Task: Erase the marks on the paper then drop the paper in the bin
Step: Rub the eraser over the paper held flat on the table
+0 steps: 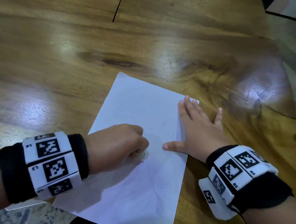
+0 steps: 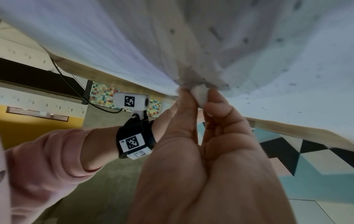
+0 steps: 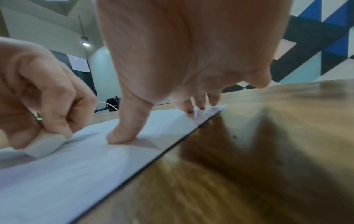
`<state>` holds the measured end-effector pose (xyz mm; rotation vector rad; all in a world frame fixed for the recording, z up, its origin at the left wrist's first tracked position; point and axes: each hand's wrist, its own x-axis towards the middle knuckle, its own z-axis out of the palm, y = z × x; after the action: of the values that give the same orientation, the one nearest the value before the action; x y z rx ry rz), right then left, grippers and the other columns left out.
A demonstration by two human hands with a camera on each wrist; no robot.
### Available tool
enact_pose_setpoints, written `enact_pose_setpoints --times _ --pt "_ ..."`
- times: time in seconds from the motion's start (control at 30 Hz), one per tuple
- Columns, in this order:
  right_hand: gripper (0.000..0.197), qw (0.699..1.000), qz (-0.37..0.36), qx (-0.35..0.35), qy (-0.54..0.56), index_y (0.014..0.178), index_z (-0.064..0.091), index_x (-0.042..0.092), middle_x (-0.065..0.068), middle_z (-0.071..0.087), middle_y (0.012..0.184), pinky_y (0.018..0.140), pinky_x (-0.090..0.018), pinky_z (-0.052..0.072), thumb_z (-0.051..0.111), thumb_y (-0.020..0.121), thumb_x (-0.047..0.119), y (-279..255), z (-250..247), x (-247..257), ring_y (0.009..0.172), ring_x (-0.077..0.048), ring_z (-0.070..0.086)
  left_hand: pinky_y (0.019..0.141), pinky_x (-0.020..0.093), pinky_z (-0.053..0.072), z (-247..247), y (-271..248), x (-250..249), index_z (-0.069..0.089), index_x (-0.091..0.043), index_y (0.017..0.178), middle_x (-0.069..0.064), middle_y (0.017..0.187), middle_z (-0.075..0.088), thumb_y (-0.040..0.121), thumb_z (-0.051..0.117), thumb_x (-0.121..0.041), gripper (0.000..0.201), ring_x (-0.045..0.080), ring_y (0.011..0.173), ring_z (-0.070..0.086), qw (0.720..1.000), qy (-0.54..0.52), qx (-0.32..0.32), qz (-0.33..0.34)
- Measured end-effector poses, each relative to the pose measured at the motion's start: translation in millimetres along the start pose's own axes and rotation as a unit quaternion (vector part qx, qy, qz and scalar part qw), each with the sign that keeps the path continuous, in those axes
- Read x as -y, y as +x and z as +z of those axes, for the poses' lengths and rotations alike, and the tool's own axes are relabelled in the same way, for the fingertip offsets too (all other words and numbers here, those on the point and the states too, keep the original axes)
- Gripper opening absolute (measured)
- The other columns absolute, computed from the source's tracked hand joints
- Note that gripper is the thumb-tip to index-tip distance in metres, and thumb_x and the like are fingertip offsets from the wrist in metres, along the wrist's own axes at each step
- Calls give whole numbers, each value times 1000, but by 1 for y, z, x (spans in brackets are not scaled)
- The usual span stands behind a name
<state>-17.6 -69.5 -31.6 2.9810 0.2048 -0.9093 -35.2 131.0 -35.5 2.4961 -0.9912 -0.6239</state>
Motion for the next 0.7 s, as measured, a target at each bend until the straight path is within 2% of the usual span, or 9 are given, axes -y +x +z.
enact_pose_setpoints --times 0.13,0.23,0.27,0.33,0.47,0.53,0.6,0.67,0.7 --pt "129 1000 6 10 8 147 -22 14 0 -32 153 114 -52 -14 57 65 77 -6 2 -7 141 -11 -26 51 14 27 -5 6 1 53 -16 61 -7 64 43 75 59 -12 16 9 55 38 999 -19 19 -28" --pt "131 1000 -20 -4 18 147 -21 13 1 -30 154 114 -45 -17 58 64 76 -4 3 -5 141 -10 -26 53 5 30 -27 30 5 68 -18 72 -12 59 51 71 65 -10 9 8 61 46 997 -22 39 -60" --pt "131 999 -26 -9 20 147 -21 13 1 -30 154 114 -44 -18 59 64 76 -2 3 -4 141 -10 -25 52 6 31 -35 41 7 70 -17 76 -13 58 52 70 68 -10 9 9 64 48 996 -28 15 -78" --pt "130 999 -30 -14 24 147 -20 14 2 -29 154 114 -44 -18 59 64 76 -2 3 -4 141 -9 -25 57 20 36 -50 66 11 70 -13 81 -6 62 57 69 71 -10 13 14 69 53 992 -45 -55 -106" --pt "130 999 -32 -15 25 147 -21 15 4 -30 154 113 -46 -19 57 63 78 -3 4 -6 141 -9 -26 65 21 38 -58 101 8 69 -11 84 -8 60 54 70 71 -11 14 17 71 52 987 -40 -102 -119" --pt "131 999 -31 -17 27 147 -21 16 4 -31 153 113 -47 -19 57 63 78 -2 5 -6 141 -9 -26 59 18 37 -54 102 5 68 -9 81 -2 65 59 71 70 -11 11 16 69 50 990 -29 -103 -97" --pt "131 999 -33 -19 33 147 -21 17 5 -31 153 113 -47 -20 58 62 78 -1 6 -7 141 -8 -27 56 12 37 -51 91 6 69 -12 77 2 68 64 70 69 -8 8 16 66 53 997 -25 -29 -69" --pt "132 998 -34 -22 38 147 -21 17 5 -31 153 112 -48 -21 59 61 78 -1 6 -8 141 -8 -27 60 17 42 -52 82 7 69 -16 78 -2 68 66 70 71 -9 11 13 63 55 993 -20 95 -67" --pt "132 998 -34 -25 39 147 -20 17 5 -31 153 112 -48 -21 60 61 77 -1 7 -8 141 -8 -27 60 17 42 -54 81 8 69 -17 79 -3 67 66 70 72 -11 12 11 62 55 991 -15 113 -72"
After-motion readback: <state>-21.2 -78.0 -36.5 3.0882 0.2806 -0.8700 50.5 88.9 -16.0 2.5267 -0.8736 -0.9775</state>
